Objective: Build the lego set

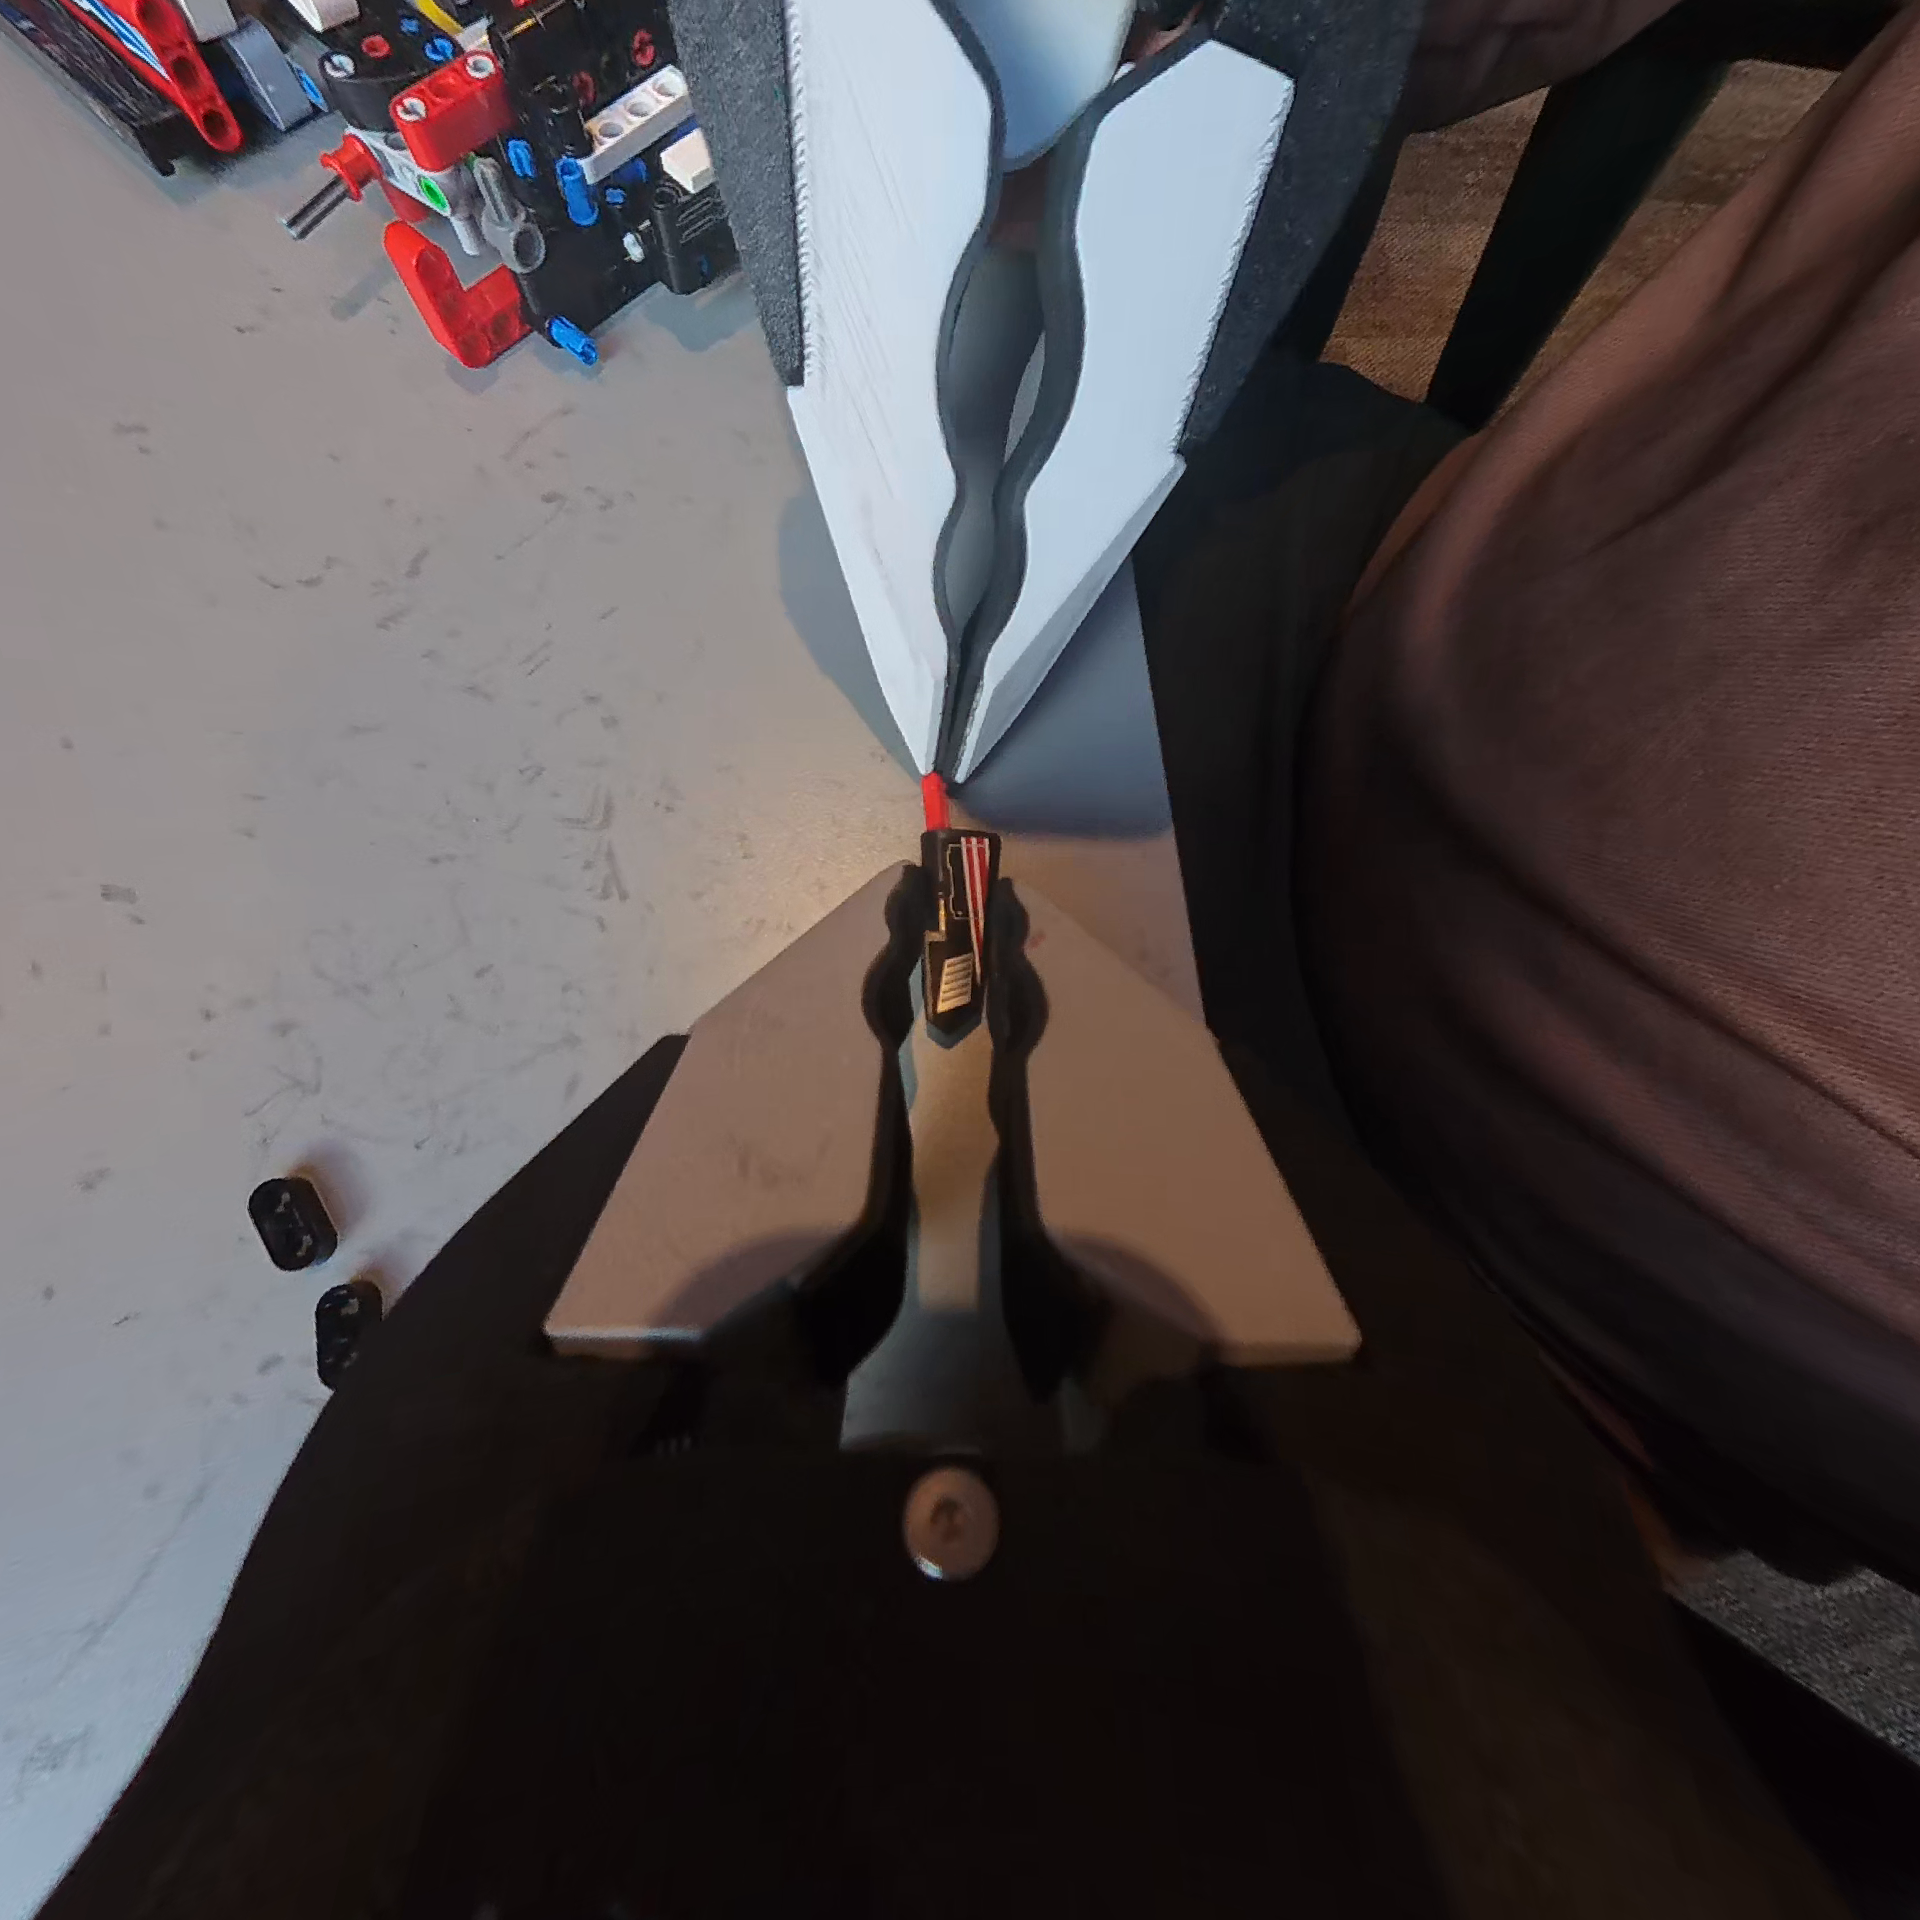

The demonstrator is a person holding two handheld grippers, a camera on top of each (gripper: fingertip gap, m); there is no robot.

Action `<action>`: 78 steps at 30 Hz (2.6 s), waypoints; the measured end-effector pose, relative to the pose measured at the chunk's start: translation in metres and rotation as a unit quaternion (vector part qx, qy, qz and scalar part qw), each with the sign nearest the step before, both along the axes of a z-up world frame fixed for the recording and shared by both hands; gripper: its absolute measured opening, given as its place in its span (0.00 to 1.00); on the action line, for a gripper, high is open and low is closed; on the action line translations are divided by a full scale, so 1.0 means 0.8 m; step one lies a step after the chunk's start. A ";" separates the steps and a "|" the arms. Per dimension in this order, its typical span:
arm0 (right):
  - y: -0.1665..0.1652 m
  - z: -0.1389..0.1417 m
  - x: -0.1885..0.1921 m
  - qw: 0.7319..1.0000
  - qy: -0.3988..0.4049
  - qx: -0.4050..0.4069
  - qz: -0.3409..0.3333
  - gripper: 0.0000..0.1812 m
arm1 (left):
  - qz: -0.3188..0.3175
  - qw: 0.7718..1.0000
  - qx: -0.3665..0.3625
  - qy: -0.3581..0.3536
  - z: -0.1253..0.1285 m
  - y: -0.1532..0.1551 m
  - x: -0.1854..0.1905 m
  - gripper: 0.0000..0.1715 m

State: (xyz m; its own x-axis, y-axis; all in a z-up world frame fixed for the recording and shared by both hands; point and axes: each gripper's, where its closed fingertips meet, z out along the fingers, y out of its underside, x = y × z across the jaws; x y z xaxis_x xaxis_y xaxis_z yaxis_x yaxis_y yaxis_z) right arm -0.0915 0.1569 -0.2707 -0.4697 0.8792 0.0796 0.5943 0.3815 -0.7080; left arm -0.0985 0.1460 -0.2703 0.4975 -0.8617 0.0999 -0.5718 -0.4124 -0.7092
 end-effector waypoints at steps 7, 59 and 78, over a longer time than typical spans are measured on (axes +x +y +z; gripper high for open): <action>0.000 0.000 -0.001 1.000 0.001 0.006 0.001 0.00 | -0.004 1.000 0.001 0.001 0.000 0.000 0.000 0.05; -0.002 0.140 -0.004 0.955 0.215 -0.188 -0.077 0.04 | 0.151 0.899 0.407 -0.064 0.124 0.029 0.011 0.17; -0.008 0.125 0.001 0.956 0.253 -0.144 -0.032 0.04 | 0.033 0.944 0.095 -0.315 0.118 0.004 0.016 0.01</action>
